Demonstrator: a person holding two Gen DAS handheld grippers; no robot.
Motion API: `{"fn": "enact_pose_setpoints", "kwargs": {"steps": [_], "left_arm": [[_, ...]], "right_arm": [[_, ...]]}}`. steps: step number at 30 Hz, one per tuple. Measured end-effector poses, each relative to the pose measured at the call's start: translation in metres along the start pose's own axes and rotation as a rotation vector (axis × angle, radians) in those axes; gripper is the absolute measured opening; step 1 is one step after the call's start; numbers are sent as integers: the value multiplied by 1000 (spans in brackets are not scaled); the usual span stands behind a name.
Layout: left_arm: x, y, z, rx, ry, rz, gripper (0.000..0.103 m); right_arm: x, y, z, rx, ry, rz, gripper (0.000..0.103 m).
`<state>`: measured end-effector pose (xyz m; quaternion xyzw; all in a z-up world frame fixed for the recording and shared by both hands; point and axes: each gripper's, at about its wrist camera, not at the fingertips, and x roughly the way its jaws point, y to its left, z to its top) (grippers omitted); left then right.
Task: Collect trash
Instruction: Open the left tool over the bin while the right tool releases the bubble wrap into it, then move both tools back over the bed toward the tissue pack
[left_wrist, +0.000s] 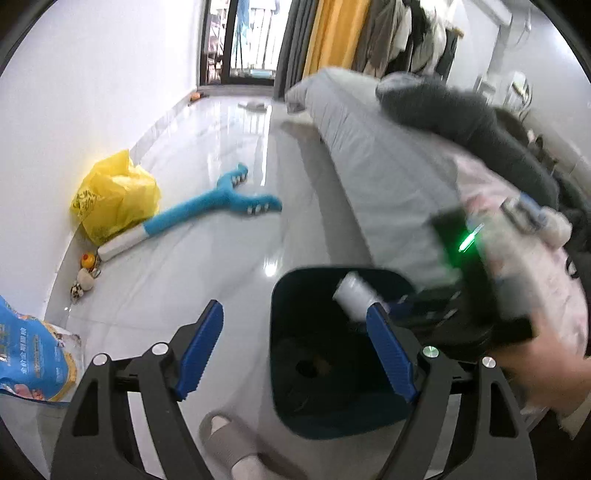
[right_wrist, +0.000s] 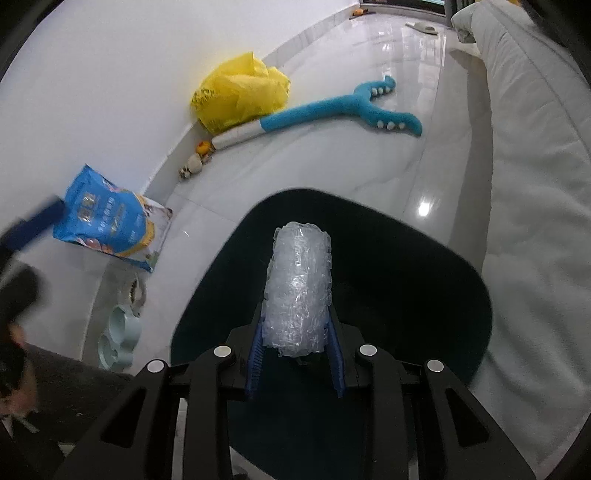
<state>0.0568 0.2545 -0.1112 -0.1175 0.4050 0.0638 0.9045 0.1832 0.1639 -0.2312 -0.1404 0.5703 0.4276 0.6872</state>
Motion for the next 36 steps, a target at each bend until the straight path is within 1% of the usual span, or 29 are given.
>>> {"fn": "enact_pose_setpoints", "kwargs": {"steps": [1, 3, 4, 10, 13, 15, 17, 19, 21, 23, 25, 28, 31, 33, 36], "left_arm": [[-6, -1, 3, 2, -25, -2, 82], [-14, 0, 8, 14, -61, 14, 88], [-18, -1, 11, 23, -72, 33, 93], [-35, 0, 25, 19, -106, 23, 93], [-44, -4, 30, 35, -147, 50, 96], [-49, -7, 31, 49, -166, 64, 97], [-54, -11, 35, 64, -181, 67, 97], [-58, -14, 38, 64, -189, 53, 97], [-62, -18, 41, 63, -203, 45, 98], [-66, -22, 46, 62, -212, 33, 98], [-70, -26, 49, 52, -218, 18, 98], [-73, -32, 53, 43, -223, 6, 98], [-75, -43, 57, 57, -223, 10, 99], [-76, -49, 59, 65, -216, -4, 99], [-79, -59, 63, 62, -222, -28, 99]], "right_arm": [[4, 1, -1, -2, 11, -6, 31], [10, 2, -3, -5, 28, -22, 31], [11, 1, -4, -7, 34, -31, 31], [30, -1, -14, -2, 89, -55, 31], [35, -2, -19, 10, 109, -57, 32], [38, -1, -22, 9, 120, -64, 36], [39, -2, -26, 10, 125, -68, 51], [35, 0, -27, 14, 116, -63, 57], [30, 2, -27, 10, 106, -60, 60], [22, 4, -27, 8, 89, -53, 66], [11, 6, -27, 0, 65, -48, 70], [-10, 12, -26, -26, 21, -55, 74], [-33, 14, -27, -37, -30, -47, 77], [-50, 15, -27, -37, -65, -33, 77], [-83, 16, -30, -63, -139, -52, 81]]}}
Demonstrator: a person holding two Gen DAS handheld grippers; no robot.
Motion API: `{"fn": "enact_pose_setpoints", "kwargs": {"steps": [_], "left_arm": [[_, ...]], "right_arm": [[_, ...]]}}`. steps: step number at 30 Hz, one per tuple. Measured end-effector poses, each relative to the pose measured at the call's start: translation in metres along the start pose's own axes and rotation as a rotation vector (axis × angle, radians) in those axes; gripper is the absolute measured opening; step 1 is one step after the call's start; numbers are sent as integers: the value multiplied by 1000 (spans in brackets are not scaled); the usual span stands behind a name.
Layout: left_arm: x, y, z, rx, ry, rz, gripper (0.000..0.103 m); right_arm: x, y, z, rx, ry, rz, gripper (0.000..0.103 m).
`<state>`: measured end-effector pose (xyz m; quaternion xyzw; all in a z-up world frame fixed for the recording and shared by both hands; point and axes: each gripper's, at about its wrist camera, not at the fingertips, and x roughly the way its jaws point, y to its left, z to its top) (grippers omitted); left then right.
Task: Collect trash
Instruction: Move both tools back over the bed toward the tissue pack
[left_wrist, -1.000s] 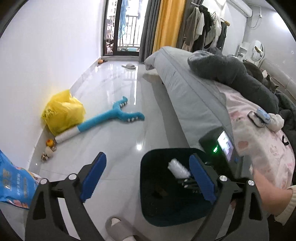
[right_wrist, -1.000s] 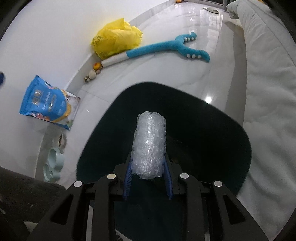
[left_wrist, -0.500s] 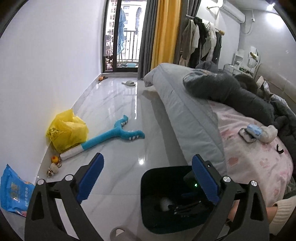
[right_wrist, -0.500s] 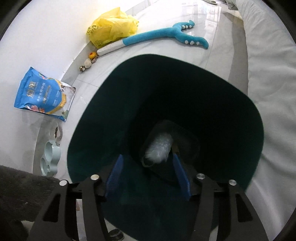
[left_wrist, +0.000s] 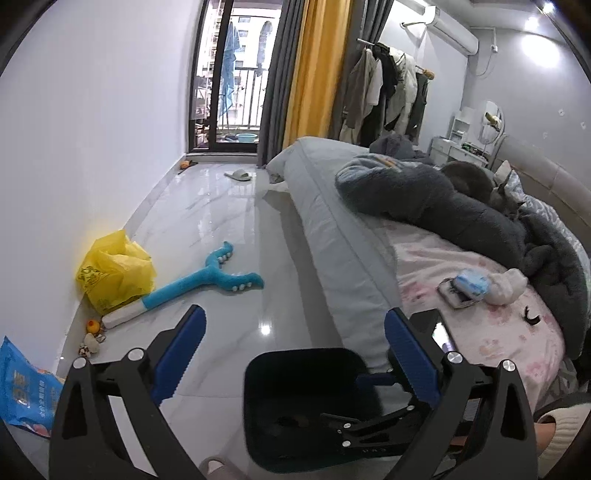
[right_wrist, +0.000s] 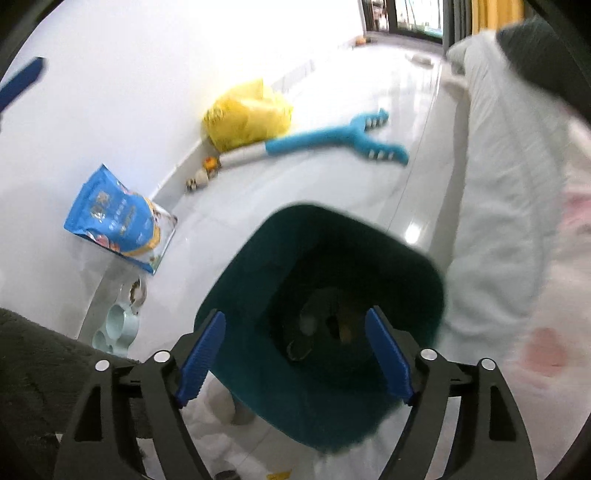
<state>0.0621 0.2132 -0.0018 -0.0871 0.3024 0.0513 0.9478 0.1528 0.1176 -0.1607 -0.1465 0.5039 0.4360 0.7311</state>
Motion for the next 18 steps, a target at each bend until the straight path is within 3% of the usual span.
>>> {"fn": "enact_pose_setpoints", "kwargs": {"steps": [4, 18], "left_arm": [[-4, -16, 10, -4, -16, -23, 99], [9, -84, 22, 28, -17, -104, 100]], "right_arm": [[-36, -4, -3, -21, -88, 9, 83], [-139, -48, -43, -47, -278, -125, 83]]}}
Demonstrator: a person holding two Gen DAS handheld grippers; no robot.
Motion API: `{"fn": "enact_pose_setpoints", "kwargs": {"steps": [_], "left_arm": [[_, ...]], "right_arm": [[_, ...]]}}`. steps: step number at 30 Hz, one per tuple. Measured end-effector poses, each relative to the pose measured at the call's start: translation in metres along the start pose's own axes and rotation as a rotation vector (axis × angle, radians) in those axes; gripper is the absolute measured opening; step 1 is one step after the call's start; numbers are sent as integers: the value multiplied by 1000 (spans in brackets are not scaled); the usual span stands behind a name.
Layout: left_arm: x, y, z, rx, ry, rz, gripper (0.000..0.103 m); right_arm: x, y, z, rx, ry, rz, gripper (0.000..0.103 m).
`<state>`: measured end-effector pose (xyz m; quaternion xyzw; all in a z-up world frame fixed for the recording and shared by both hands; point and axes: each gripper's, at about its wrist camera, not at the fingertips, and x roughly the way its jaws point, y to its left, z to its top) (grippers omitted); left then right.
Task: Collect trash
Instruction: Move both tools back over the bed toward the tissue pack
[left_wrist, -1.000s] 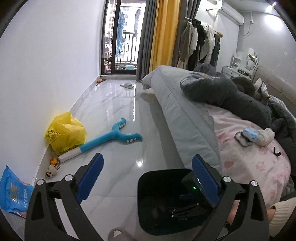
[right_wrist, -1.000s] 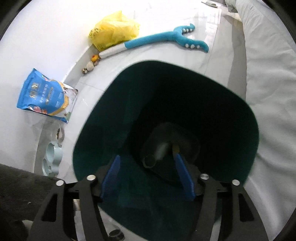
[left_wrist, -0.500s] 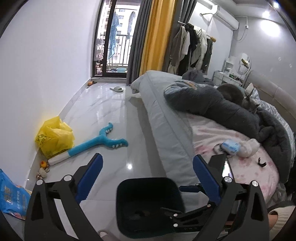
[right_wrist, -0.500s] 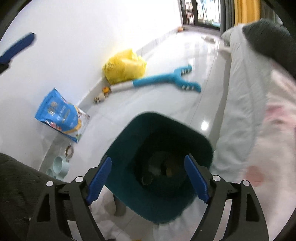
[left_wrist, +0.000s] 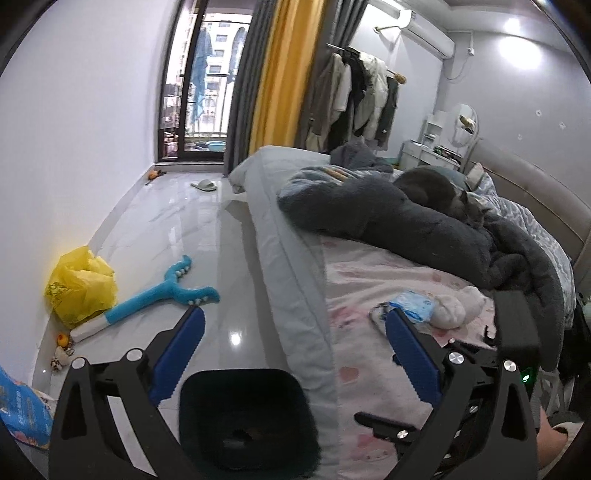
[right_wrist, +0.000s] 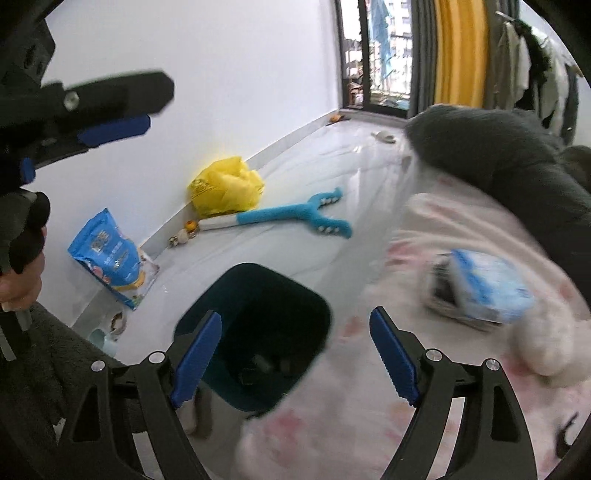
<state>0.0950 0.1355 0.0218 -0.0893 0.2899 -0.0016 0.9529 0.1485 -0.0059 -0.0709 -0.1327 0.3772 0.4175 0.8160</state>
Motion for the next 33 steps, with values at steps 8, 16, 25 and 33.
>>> {"fn": "enact_pose_setpoints", "kwargs": {"steps": [8, 16, 25, 33], "left_arm": [[23, -43, 0, 37, 16, -39, 100], [42, -89, -3, 75, 36, -96, 100], [68, -130, -10, 84, 77, -149, 100], [92, -165, -21, 114, 108, -164, 100]], "right_arm": [[-34, -49, -20, 43, -41, -61, 83], [-66, -98, -45, 97, -66, -158, 83], [-95, -155, -80, 177, -108, -237, 83], [-101, -190, -107, 252, -98, -249, 83]]}}
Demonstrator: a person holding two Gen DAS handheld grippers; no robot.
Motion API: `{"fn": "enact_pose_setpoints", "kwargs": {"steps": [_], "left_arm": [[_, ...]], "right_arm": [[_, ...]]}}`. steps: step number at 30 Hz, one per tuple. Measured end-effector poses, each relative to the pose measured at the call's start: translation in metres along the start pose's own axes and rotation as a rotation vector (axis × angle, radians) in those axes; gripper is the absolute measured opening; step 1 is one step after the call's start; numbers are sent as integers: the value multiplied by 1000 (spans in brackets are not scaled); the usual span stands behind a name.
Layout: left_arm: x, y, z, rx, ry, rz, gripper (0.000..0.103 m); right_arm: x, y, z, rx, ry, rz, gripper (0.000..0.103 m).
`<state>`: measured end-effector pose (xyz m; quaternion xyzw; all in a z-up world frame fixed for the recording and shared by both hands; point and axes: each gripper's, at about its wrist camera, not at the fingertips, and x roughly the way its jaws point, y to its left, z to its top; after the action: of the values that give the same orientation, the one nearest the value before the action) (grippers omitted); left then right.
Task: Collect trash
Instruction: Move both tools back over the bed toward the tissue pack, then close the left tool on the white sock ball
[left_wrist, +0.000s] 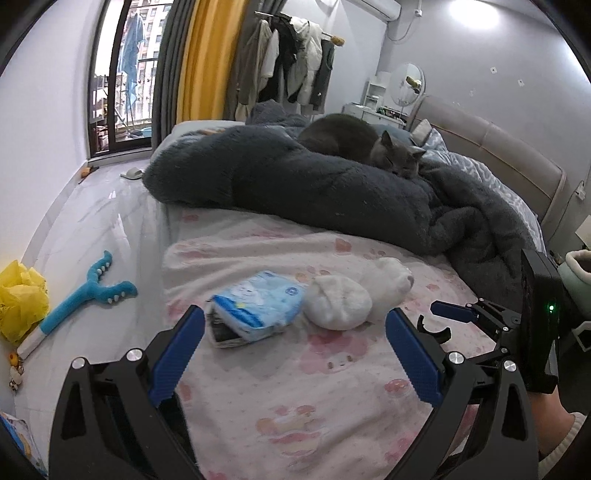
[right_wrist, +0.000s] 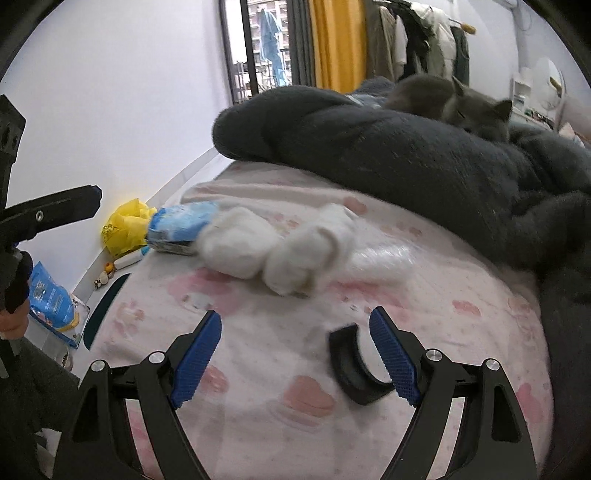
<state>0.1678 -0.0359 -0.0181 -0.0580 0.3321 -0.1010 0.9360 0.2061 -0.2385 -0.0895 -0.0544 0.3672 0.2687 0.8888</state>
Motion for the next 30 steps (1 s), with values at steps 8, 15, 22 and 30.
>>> {"fn": "enact_pose_setpoints", "kwargs": {"steps": [8, 15, 22, 30], "left_arm": [[25, -22, -9, 36, 27, 17, 98], [46, -41, -15, 70, 61, 18, 94], [71, -49, -21, 70, 98, 42, 83], [90, -49, -22, 35, 122, 41, 75]], "right_arm": [[20, -22, -15, 46, 44, 50, 64], [23, -35, -14, 76, 35, 56, 50], [20, -47, -17, 93, 51, 46, 20], [4, -52, -22, 112, 14, 98, 19]]}}
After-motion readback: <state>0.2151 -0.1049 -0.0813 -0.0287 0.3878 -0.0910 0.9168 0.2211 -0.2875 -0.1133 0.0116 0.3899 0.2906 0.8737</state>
